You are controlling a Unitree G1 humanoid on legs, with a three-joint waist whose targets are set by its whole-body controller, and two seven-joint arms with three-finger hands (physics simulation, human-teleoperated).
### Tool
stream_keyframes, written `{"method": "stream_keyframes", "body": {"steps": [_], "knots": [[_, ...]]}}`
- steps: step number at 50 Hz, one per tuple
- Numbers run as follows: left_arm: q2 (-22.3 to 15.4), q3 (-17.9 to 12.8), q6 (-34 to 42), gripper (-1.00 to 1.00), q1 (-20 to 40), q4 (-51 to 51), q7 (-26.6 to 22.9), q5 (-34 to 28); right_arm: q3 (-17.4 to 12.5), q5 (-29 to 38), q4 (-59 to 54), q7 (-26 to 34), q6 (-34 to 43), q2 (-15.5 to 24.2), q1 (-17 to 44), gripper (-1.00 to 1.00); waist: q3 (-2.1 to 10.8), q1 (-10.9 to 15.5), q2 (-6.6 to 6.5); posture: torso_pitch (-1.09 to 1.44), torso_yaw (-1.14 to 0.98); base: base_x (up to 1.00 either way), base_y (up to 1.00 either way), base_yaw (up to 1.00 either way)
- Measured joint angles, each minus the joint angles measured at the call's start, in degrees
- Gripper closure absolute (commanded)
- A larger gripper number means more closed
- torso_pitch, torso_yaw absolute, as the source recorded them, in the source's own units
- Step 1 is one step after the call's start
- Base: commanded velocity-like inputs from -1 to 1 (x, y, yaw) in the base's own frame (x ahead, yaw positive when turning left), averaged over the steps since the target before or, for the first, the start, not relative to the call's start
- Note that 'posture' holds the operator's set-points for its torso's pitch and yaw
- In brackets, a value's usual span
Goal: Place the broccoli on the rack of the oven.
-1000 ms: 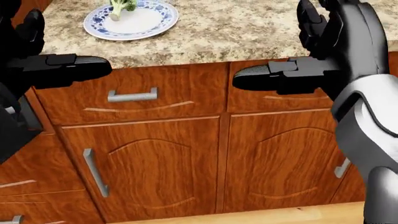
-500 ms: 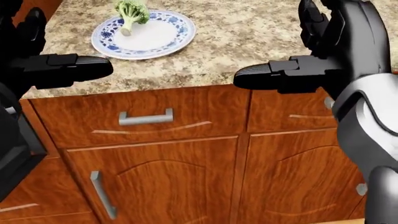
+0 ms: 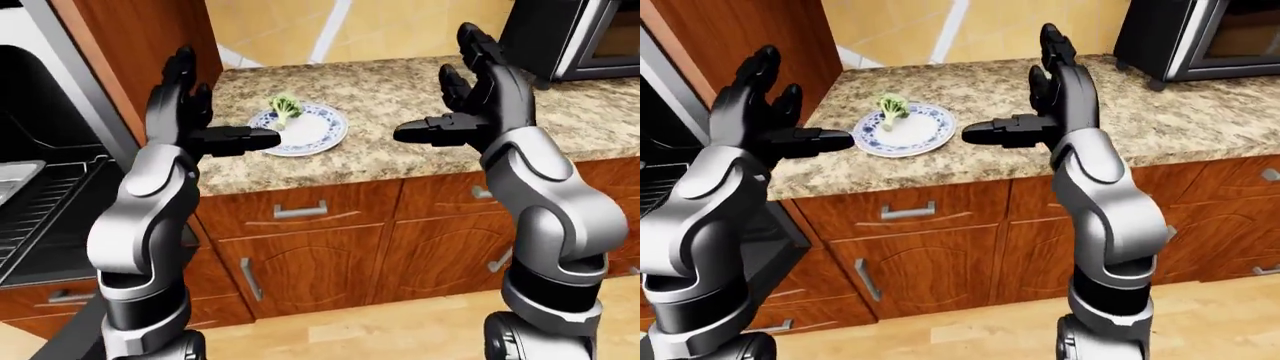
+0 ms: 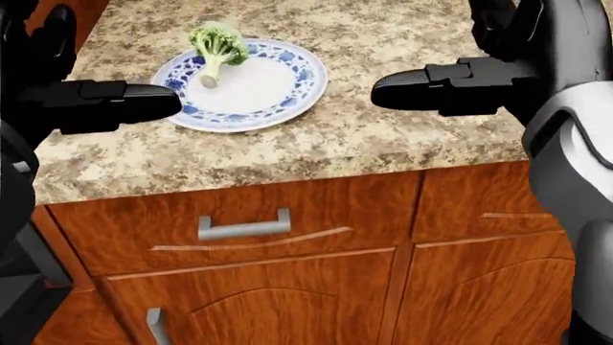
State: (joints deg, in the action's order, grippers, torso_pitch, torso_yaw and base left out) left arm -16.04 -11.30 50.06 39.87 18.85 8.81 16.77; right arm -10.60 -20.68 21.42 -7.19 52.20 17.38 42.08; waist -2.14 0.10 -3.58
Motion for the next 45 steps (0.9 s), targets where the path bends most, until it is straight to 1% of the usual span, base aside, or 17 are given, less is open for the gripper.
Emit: {"method": "stream_keyframes", "body": {"steps": [3, 8, 11, 12, 14, 17, 19, 22, 24, 25, 27, 29, 34, 37, 39, 42, 45], "knots": [[0.07, -0.19, 0.58, -1.0, -0.37, -0.58, 0.39, -0.71, 0.56, -0.5, -0.41, 0.81, 1.35, -0.12, -0.63, -1.0, -0.29, 0.45, 0.57, 0.0, 0.0, 0.18, 0.14, 0.0], [0.18, 0.28, 0.31, -1.0, 0.1, -0.06, 0.01, -0.67, -0.41, 0.1, 1.4, 0.53, 1.51, -0.04, 0.1, -1.0, -0.26, 0.54, 3.9, 0.0, 0.0, 0.18, 0.14, 0.0], [0.25, 0.36, 0.09, -1.0, 0.41, 0.12, -0.07, -0.78, -0.35, 0.15, 2.37, 0.44, 1.19, -0.27, 0.51, -1.0, 0.12, 0.82, 6.58, 0.0, 0.0, 0.18, 0.08, 0.0], [0.51, 0.45, -0.13, -1.0, 0.41, 0.12, -0.13, -0.84, -0.3, 0.18, 2.4, 0.43, 1.11, -0.25, 0.5, -1.0, 0.27, 0.72, 6.72, 0.0, 0.0, 0.18, 0.03, 0.0], [0.97, 1.24, -0.23, -1.0, -0.08, -0.37, -0.42, -0.71, -0.5, 0.4, 2.0, 0.4, 1.04, -0.38, -0.22, -1.0, -0.35, -0.11, 5.25, 0.0, 0.0, 0.18, 0.02, 0.0], [1.2, 1.9, 0.16, -1.0, -0.37, -1.22, -0.91, -0.43, -0.7, 1.02, 0.5, 0.27, 1.52, -0.51, -0.96, -1.0, -0.37, -0.44, 5.24, 0.0, 0.0, 0.18, 0.01, 0.0], [1.12, 1.58, 0.48, -1.0, -0.04, -1.01, -0.86, -0.45, -0.73, 1.19, 0.64, 0.17, 1.92, -0.46, -0.42, -1.0, -0.33, -0.29, 4.35, 0.0, 0.0, 0.18, 0.02, 0.0], [0.96, 1.12, 0.1, -1.0, 0.37, -0.26, -0.69, -0.7, -0.72, 1.13, 1.9, 0.27, 1.46, -0.37, 0.14, -1.0, -0.54, -0.56, 2.04, 0.0, 0.0, 0.18, 0.01, 0.0], [0.71, 0.87, -0.17, -1.0, 0.63, 0.17, -0.58, -0.84, -0.56, 1.09, 2.26, 0.41, 1.01, -0.54, 0.45, -1.0, 0.08, -0.52, 0.11, 0.0, 0.0, 0.18, 0.02, 0.0], [0.52, 0.53, -0.38, -1.0, 0.35, 0.13, -0.53, -0.95, -0.14, 1.01, 2.24, 0.49, 0.94, -1.02, 0.19, -1.0, -0.06, -0.2, 0.64, 0.0, 0.0, 0.17, 0.02, 0.0], [0.6, 0.02, -0.11, -1.0, -0.37, -0.43, -0.25, -1.25, 0.77, 0.63, 1.92, 0.77, 1.56, -1.23, -0.33, -1.0, -0.44, 0.26, 0.41, 0.0, 0.0, 0.18, 0.03, 0.0], [0.63, 0.04, 0.59, -1.0, -0.37, -0.77, -0.04, -1.38, 0.87, 0.42, 1.65, 0.97, 2.14, -1.11, -0.41, -1.0, -0.12, 0.45, 0.89, 0.0, 0.0, 0.18, 0.04, 0.0], [0.55, 0.32, 0.45, -1.0, 0.33, 0.42, -0.2, -1.06, -0.08, 0.8, 2.53, 0.71, 1.83, -0.79, 0.36, -1.0, -0.08, 0.66, 4.09, 0.0, 0.0, 0.16, 0.05, 0.0], [0.7, 0.35, -0.11, -1.0, 0.64, 0.46, -0.22, -1.06, -0.23, 0.74, 3.27, 0.54, 1.77, -0.64, 0.81, -1.0, 0.51, 0.78, 6.71, 0.0, 0.0, 0.14, 0.06, 0.0], [1.35, 1.28, 0.24, -1.0, 0.01, 0.37, -0.31, -0.81, -0.8, 0.85, 3.13, 0.38, 1.76, -0.53, 0.03, -1.0, -0.19, 0.02, 5.7, 0.0, 0.0, 0.13, 0.06, 0.0], [1.32, 1.84, 1.17, -1.0, -0.05, 0.08, -0.67, -0.22, -0.79, 1.45, 2.1, 0.02, 2.23, -0.59, -0.5, -1.0, -0.49, -0.26, 5.88, 0.0, 0.0, 0.04, 0.02, 0.0], [1.04, 1.2, 0.49, -1.0, 0.59, 0.15, -0.66, -0.34, -0.18, 1.87, 2.11, 0.16, 1.84, -0.57, 0.19, -1.0, -1.24, -0.4, 4.3, 0.0, 0.0, 0.0, 0.0, 0.0]]}}
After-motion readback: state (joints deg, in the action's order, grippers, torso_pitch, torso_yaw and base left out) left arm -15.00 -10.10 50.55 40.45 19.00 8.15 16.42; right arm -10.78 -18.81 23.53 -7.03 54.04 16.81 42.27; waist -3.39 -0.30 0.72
